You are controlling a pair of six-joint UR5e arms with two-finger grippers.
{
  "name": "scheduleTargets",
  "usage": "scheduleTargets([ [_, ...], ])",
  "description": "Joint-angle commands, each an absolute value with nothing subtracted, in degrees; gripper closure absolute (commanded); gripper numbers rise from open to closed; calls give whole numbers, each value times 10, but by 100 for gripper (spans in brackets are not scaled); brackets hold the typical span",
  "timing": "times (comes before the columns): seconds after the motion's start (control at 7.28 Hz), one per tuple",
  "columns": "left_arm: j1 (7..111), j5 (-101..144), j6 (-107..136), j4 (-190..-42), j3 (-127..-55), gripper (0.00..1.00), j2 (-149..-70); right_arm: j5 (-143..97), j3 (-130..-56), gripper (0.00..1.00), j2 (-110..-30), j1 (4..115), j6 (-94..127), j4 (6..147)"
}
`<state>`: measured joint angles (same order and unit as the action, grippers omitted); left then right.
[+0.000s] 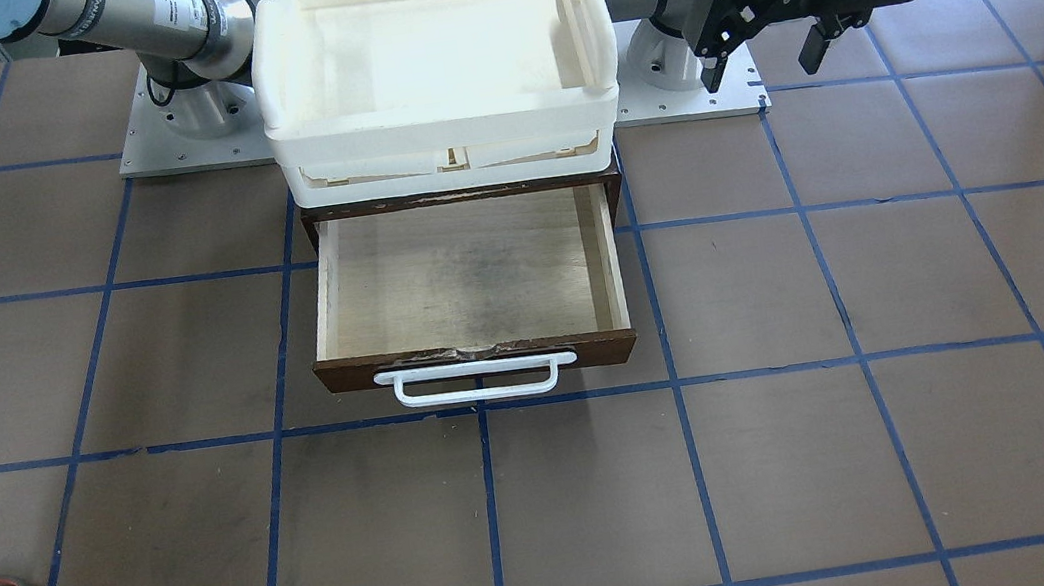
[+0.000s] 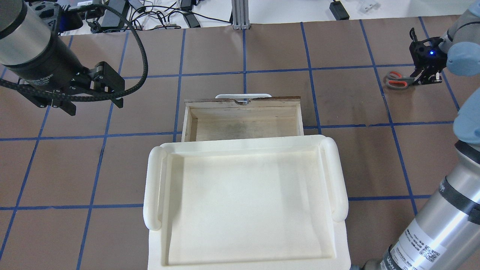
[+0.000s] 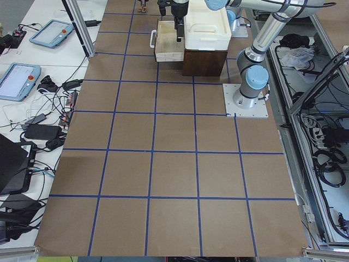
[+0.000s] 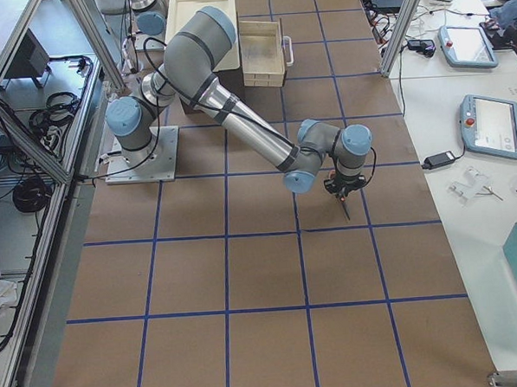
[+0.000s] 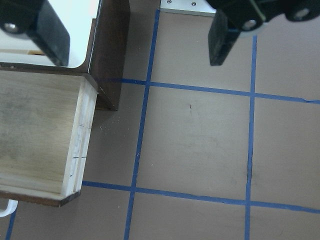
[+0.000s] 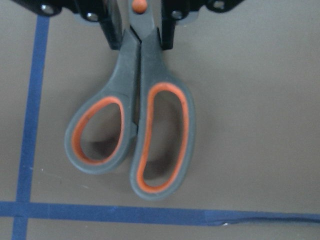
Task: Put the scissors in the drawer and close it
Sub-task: 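Lower the right gripper and grasp the scissors by the blade end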
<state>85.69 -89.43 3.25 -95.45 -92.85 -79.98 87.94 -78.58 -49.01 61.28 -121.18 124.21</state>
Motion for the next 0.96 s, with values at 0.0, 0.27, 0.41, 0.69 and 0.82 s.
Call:
scheduleTargets([
  [0.0, 857, -895, 33, -954, -929, 0, -800, 903, -786, 100, -524, 616, -1215, 1228],
  [0.27, 857, -895, 33, -954, -929, 0, -800, 915, -786, 100, -574, 647, -1213, 1176],
  [0.41, 857, -894, 33, -954, -928, 0, -799, 918, -787, 100, -600, 669, -1208, 1139],
  [0.69, 857, -895, 33, -954, -929, 0, -799, 913, -792, 100, -663, 739, -1160, 1072],
  [0.82, 857, -894, 32, -954, -929, 0, -800, 911, -792, 100, -693, 785, -1142, 1029],
])
